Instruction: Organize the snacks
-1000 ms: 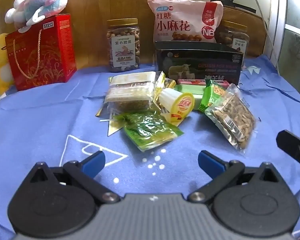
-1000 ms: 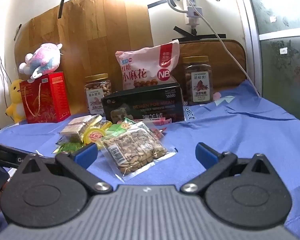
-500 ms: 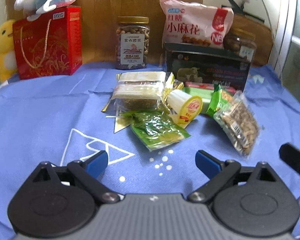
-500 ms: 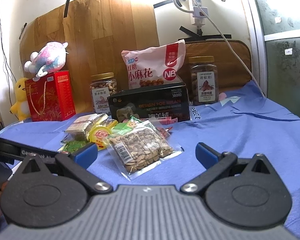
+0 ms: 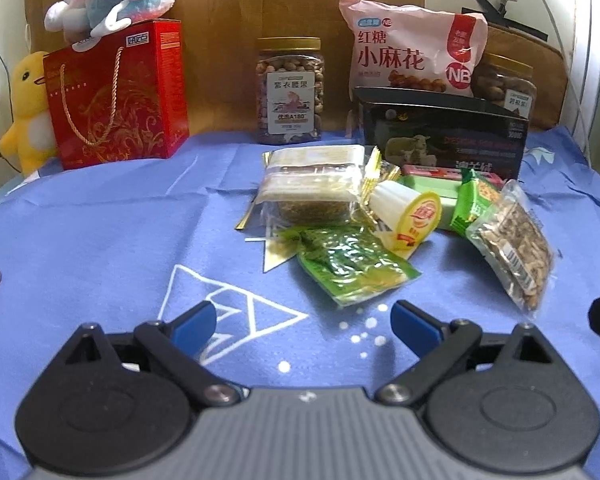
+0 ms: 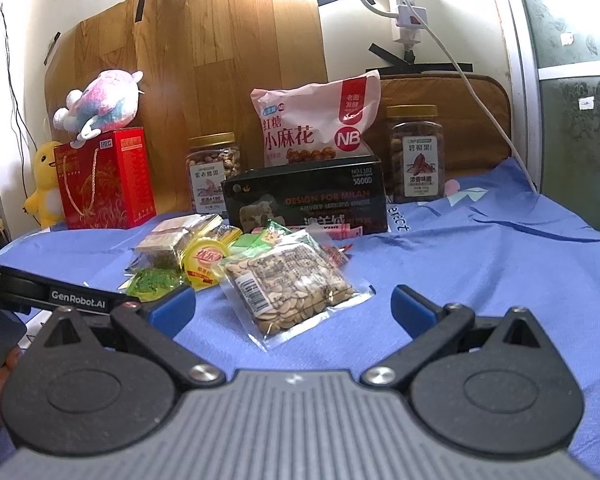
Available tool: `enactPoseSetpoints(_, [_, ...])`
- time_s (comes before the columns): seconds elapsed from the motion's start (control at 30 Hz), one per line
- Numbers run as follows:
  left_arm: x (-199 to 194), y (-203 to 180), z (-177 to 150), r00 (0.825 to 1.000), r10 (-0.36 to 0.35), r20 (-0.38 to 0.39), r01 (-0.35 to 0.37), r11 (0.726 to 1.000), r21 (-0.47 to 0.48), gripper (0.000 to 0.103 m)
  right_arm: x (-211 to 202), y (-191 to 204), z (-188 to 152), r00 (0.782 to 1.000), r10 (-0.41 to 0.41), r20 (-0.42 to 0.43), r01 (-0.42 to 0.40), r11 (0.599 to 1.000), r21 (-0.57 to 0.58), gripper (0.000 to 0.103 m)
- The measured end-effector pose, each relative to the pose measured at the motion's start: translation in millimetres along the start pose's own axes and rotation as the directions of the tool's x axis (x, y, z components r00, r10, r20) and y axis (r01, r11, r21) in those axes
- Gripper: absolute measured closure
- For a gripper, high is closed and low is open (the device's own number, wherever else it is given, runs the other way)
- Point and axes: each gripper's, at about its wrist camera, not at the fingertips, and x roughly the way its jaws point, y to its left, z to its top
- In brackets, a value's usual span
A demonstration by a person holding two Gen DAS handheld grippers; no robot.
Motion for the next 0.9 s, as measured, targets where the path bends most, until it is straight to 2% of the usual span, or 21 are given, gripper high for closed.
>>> enactPoseSetpoints(0.13, [4.5, -0.3, -4.9, 1.0, 0.023, 0.006, -0.023, 1.0, 0.012, 0.006, 1.6, -0.1, -0.1, 1.0, -0.004, -0.01, 0.004, 1.0, -0.001, 0.0])
enactPoseSetpoints(0.9, [6.0, 5.9, -9.9, 0.998, -0.057, 0.019, 0.057, 0.998, 0.0, 0.003, 11.6, 5.9, -2.4, 0.999, -0.019, -0.046, 0.018, 1.0, -0.025, 0.0])
